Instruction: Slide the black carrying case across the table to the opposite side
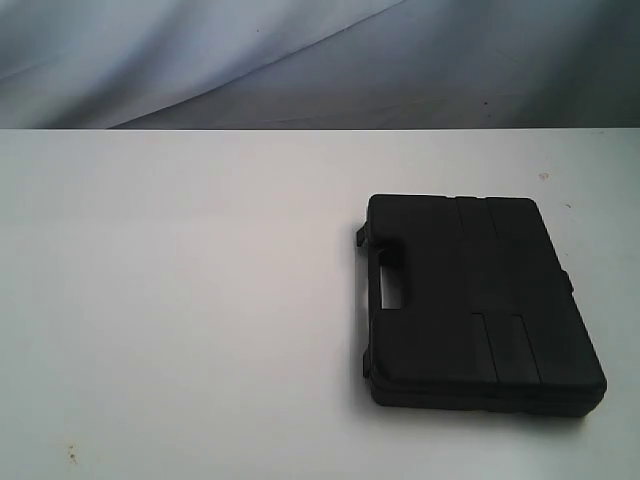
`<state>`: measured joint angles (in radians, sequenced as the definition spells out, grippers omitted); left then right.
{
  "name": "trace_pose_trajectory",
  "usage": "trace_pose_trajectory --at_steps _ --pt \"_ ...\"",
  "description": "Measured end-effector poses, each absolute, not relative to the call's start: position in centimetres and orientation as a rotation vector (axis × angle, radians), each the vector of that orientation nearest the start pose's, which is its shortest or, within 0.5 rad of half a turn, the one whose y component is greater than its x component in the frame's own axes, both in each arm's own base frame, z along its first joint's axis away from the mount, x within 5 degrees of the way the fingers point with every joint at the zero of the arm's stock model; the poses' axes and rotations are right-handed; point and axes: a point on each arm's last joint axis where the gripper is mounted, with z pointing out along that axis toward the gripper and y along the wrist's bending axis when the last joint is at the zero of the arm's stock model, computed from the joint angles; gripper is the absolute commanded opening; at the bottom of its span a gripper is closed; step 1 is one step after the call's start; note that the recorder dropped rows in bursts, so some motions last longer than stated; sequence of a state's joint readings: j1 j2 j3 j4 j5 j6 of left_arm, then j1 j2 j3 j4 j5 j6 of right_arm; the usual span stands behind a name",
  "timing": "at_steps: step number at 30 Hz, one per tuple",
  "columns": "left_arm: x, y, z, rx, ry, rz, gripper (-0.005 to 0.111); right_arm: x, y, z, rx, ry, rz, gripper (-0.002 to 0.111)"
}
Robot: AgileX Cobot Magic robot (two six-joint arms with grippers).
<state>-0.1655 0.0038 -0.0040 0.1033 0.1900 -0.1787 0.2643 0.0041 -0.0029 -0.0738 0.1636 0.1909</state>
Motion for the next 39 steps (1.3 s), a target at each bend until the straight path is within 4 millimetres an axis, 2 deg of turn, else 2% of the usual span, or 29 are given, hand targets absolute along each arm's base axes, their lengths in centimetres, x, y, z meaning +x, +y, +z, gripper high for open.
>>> trace_pose_trajectory --at_steps 5,12,16,18,20,24,26,28,32,35,39 --pt "5.6 -0.7 19.7 0.059 1.674 -0.167 0.000 5.4 1.5 21.4 -0.092 1.491 0.328 0.000" --pt "5.6 -0.7 19.7 0.059 1.674 -0.167 0.000 5.4 1.4 21.8 0.100 1.457 0.532 0.000" --pt "5.6 -0.7 19.7 0.059 1.674 -0.167 0.000 5.3 1.1 22.7 0.184 1.357 0.604 0.000" --pt "5.6 -0.7 19.7 0.059 1.674 -0.167 0.000 5.2 0.8 23.5 0.166 1.260 0.575 0.000" --pt "5.6 -0.7 19.7 0.059 1.674 -0.167 0.000 4.9 1.1 24.2 0.041 1.233 0.476 0.000" --pt "5.6 -0.7 19.7 0.059 1.674 -0.167 0.000 3.6 1.5 27.9 -0.169 1.101 0.306 0.000" --pt "5.6 -0.7 19.7 0.059 1.674 -0.167 0.000 2.1 1.6 31.2 -0.310 0.969 0.142 0.000" --pt "5.6 -0.7 19.7 0.059 1.674 -0.167 0.000 0.8 1.4 33.6 -0.357 0.879 0.063 0.000" --pt "5.6 -0.7 19.7 0.059 1.674 -0.167 0.000 -1.9 0.8 38.2 -0.352 0.724 0.012 0.000" --pt "5.6 -0.7 19.7 0.059 1.674 -0.167 0.000 -1.8 0.9 40.5 -0.367 0.710 -0.016 0.000" --pt "5.6 -0.7 19.7 0.059 1.674 -0.167 0.000 0.5 1.5 43.5 -0.406 0.758 -0.059 0.000"
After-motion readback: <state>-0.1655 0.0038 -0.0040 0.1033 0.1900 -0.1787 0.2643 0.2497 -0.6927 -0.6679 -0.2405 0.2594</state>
